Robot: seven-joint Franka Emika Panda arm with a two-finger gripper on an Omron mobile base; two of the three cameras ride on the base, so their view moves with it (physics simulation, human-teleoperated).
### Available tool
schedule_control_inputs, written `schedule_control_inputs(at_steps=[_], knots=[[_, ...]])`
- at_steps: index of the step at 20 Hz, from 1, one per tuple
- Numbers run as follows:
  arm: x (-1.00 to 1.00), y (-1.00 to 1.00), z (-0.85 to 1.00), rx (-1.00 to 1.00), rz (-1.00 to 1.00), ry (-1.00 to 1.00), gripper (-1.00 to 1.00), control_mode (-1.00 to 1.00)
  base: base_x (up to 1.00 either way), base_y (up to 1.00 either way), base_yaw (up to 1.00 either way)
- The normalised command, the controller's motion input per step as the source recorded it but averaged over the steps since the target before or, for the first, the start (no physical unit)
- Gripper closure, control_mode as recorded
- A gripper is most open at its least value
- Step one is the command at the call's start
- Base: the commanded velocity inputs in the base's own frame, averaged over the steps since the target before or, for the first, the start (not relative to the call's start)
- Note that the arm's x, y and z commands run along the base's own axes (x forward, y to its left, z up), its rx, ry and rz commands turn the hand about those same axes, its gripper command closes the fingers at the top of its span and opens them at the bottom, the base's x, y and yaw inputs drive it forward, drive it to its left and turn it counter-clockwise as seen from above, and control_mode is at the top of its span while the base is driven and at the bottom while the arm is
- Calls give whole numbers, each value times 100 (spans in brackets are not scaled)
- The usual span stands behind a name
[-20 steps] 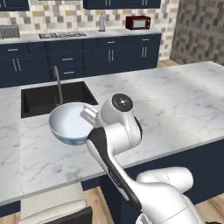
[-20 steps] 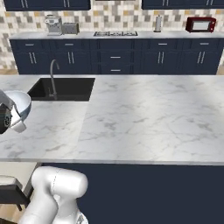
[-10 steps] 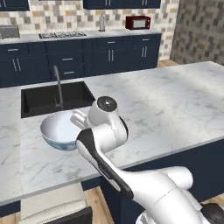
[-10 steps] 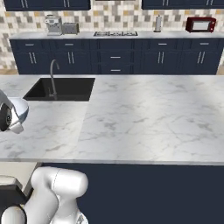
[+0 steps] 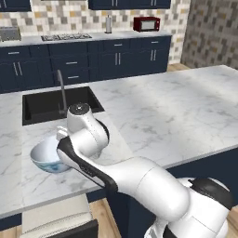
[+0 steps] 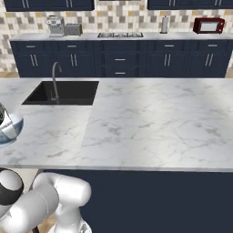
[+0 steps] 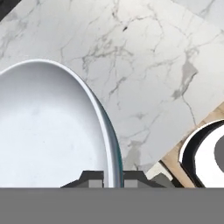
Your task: Pick up the bowls from the cabinet and place each bowl in front of a stool on the dining counter.
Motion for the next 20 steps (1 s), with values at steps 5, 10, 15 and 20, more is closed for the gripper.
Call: schedule_control_inputs(at_steps=[5, 10, 15, 20], knots=[[15, 5, -60, 0, 2, 0, 100, -100, 0, 0, 0], [4, 2, -53, 0, 0, -17, 100, -100, 0, 0, 0], [9, 1, -39, 1, 0, -14, 100, -100, 0, 0, 0], [25, 0, -24, 9, 0, 0, 100, -100, 0, 0, 0]])
